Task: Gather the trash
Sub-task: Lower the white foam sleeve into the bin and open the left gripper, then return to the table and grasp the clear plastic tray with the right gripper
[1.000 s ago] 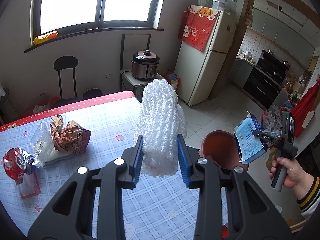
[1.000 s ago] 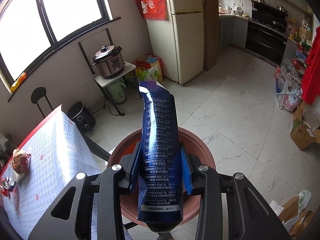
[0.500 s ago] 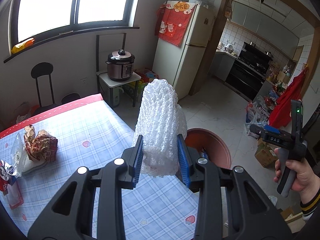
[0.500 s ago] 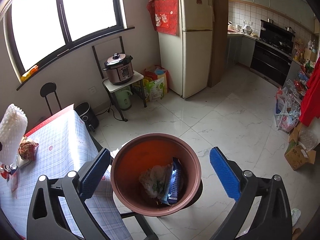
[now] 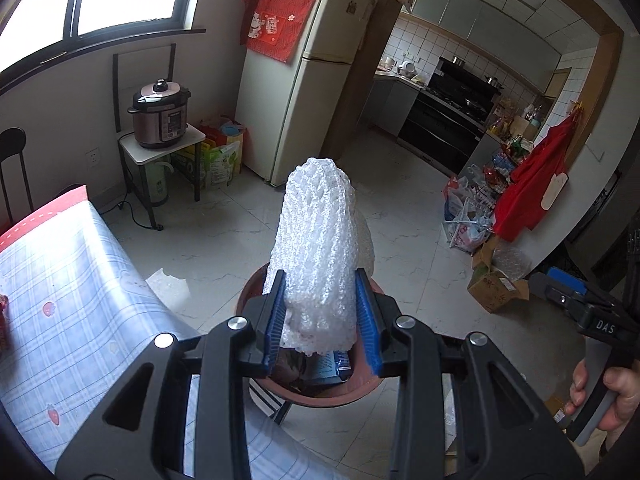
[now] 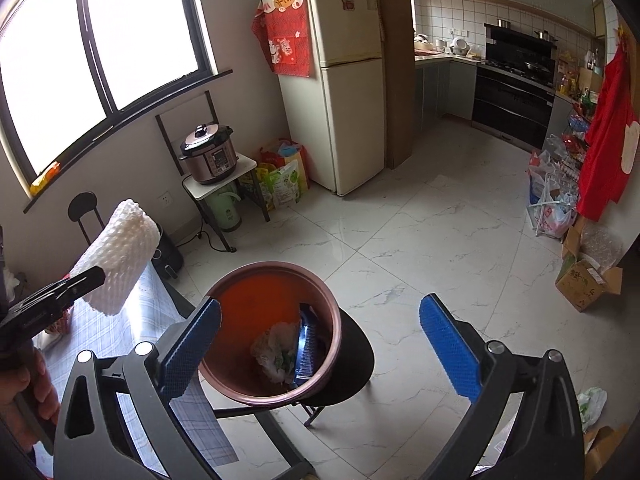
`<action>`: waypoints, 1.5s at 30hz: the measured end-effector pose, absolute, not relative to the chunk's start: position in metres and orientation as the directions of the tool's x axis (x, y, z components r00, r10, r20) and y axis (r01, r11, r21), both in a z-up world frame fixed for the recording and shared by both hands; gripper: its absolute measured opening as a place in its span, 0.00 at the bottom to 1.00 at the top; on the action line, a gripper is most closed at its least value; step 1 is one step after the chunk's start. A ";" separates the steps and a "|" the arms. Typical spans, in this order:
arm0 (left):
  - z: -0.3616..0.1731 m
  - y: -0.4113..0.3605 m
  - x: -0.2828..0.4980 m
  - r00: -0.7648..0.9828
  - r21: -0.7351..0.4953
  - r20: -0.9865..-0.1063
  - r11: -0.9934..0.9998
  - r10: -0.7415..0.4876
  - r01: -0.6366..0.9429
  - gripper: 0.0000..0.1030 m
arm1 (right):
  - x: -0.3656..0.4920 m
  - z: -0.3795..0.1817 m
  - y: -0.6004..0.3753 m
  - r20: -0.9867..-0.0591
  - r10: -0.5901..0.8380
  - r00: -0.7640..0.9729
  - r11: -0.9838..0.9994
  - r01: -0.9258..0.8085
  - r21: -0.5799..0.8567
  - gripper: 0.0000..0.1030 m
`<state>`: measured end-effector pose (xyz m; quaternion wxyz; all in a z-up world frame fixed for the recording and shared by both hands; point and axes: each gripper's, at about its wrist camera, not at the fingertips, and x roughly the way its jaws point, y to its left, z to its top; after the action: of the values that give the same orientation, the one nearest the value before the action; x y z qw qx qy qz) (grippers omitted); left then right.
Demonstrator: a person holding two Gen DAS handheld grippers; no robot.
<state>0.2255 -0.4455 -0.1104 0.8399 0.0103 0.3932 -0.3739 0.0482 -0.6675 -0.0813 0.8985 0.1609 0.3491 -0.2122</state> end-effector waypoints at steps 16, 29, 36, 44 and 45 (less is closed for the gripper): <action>-0.088 -0.432 0.225 0.446 -0.206 -0.668 0.724 -0.595 0.658 0.94 | 0.042 -0.088 -0.666 -0.699 -0.278 0.659 0.853 0.504 0.136 0.95; -0.073 -0.242 0.208 0.613 -0.146 -0.689 0.902 -0.387 0.406 0.95 | 0.119 -0.083 -0.560 -0.706 -0.145 0.693 0.943 0.313 0.113 0.95; -0.075 -0.107 0.179 0.707 -0.121 -0.664 0.968 -0.245 0.221 0.95 | 0.164 -0.081 -0.466 -0.702 0.013 0.712 0.984 0.115 0.135 0.95; -0.088 0.034 0.146 0.734 -0.150 -0.672 0.989 -0.095 -0.009 0.95 | 0.203 -0.085 -0.352 -0.670 0.178 0.721 0.979 -0.059 0.197 0.95; -0.090 0.049 0.143 0.731 -0.150 -0.678 0.988 -0.076 -0.037 0.95 | 0.208 -0.085 -0.337 -0.673 0.188 0.715 0.978 -0.078 0.191 0.95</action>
<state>0.1429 0.0489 -0.0904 0.9271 -0.0766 0.3667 -0.0105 0.2084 -0.3372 -0.0848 0.9230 0.0747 0.3706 0.0721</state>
